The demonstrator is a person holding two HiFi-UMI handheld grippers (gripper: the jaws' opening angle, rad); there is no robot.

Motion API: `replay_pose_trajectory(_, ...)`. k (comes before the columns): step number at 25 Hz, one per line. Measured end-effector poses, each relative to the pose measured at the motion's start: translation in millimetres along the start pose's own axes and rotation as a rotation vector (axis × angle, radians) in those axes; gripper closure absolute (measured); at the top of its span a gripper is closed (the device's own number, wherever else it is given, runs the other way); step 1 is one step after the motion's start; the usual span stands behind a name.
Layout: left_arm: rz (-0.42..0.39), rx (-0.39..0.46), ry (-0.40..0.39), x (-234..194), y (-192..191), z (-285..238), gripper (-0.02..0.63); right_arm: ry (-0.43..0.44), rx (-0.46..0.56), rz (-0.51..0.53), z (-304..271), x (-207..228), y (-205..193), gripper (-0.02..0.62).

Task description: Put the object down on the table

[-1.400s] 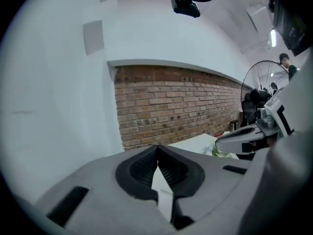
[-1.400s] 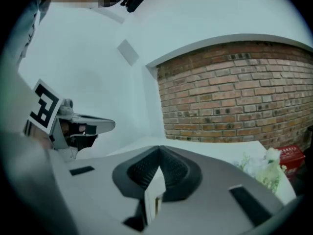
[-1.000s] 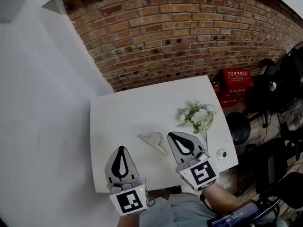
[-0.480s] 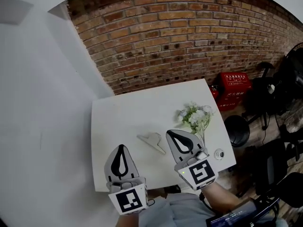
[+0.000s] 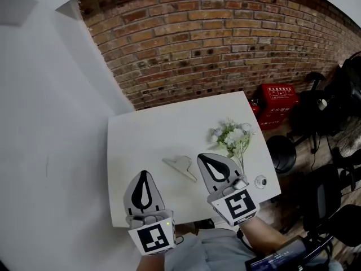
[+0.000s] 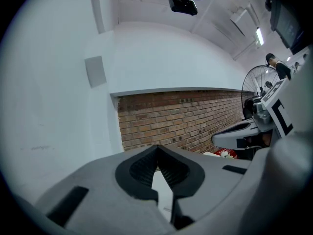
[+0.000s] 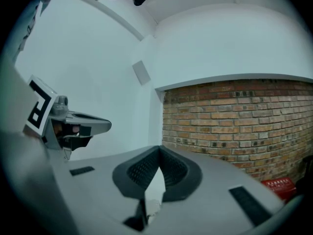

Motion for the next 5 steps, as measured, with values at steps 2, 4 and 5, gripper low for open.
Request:
replay_pose_trajectory(2, 0.000, -0.001, 0.000, -0.7, -0.2, 0.3, 0.598, -0.001, -0.002, -0.001, 0.0, -0.2, -0.2, 0.591)
replay_pose_trajectory(4, 0.001, -0.004, 0.001, -1.9, 0.1, 0.1, 0.598, -0.003, -0.003, -0.002, -0.7, -0.7, 0.2, 0.591)
replay_pose_trajectory(5, 0.001, -0.005, 0.001, -2.6, 0.3, -0.1, 0.597, -0.004, -0.004, -0.003, -1.2, -1.0, 0.5, 0.591)
Point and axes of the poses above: the fingertips, and each gripper's own axes: z backward along the fingers, x to its right, y out of its top, the point moved 10 cm from there along z, backward along the fingers, and after that the axes turned 14 degrees about y, right-handed, at the moved point
